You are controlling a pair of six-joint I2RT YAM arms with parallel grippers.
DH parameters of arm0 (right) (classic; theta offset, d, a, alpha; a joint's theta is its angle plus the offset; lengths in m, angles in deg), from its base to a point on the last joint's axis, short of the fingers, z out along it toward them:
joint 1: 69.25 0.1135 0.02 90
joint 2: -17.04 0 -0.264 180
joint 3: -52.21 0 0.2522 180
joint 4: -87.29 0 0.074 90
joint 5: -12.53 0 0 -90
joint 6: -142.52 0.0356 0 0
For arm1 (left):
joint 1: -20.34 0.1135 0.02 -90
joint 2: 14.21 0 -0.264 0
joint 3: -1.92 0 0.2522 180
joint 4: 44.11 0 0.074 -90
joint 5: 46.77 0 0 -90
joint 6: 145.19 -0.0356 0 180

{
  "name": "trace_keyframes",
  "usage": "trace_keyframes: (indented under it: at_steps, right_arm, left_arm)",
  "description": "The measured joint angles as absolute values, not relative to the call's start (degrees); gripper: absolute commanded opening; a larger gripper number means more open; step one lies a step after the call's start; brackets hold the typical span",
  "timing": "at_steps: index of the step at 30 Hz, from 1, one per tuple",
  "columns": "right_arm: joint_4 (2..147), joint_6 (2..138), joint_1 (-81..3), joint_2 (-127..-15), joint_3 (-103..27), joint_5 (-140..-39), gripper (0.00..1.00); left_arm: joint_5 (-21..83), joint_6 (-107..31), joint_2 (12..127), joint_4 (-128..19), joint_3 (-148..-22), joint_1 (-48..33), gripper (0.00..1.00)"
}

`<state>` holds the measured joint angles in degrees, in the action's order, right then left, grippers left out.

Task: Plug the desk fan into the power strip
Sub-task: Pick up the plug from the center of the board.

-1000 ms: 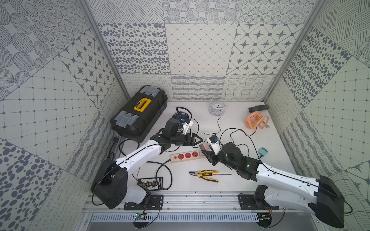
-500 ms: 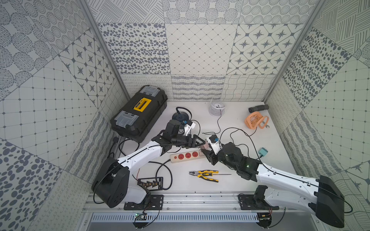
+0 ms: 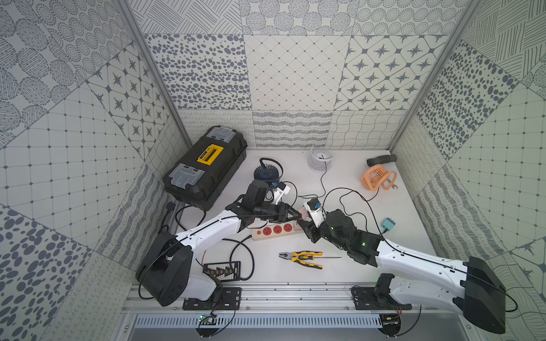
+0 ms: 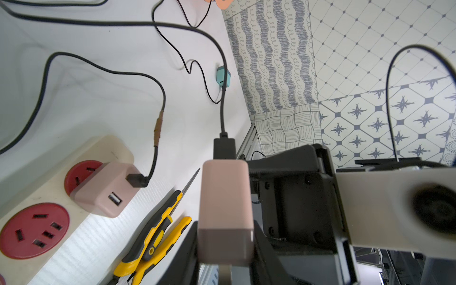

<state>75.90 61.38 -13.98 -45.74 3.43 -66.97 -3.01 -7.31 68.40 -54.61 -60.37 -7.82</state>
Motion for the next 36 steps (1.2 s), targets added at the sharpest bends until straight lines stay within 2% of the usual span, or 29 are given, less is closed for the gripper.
trace_keyframes:
  at_steps: [2,6,8,11,16,21,29,36]
  right_arm:
    - [75.35,61.80,-13.98,-45.74,3.43,-66.92,0.47]
    - [73.76,63.61,-13.98,-45.72,2.97,-67.03,0.81]
    - [72.95,65.16,-14.46,-45.08,2.75,-67.60,0.88]
    - [72.31,68.31,-17.65,-41.78,2.79,-72.34,0.92]
    - [72.62,74.50,-28.10,-35.62,2.79,-86.77,0.92]
    - [75.79,82.91,-35.58,-34.68,2.94,-104.93,0.90]
    - [81.03,92.27,-37.48,-35.45,2.70,-120.80,0.85]
    - [85.54,97.05,-37.52,-38.35,0.45,-126.53,0.70]
  left_arm:
    - [-2.90,-6.99,68.64,-53.67,-60.04,-7.97,0.06]
    - [-2.81,-6.44,68.51,-52.93,-59.59,-8.17,0.00]
    - [-2.75,-6.37,67.85,-52.95,-59.63,-8.19,0.00]
    - [-2.13,-7.03,66.52,-53.43,-60.07,-7.84,0.00]
    - [-1.72,-8.74,63.46,-53.25,-60.22,-5.64,0.00]
    - [-3.80,-9.68,59.90,-50.67,-58.89,-2.66,0.00]
    - [-12.39,-9.09,57.10,-42.37,-57.49,-1.55,0.00]
    - [-19.38,-7.82,56.14,-36.71,-57.33,-2.38,0.00]
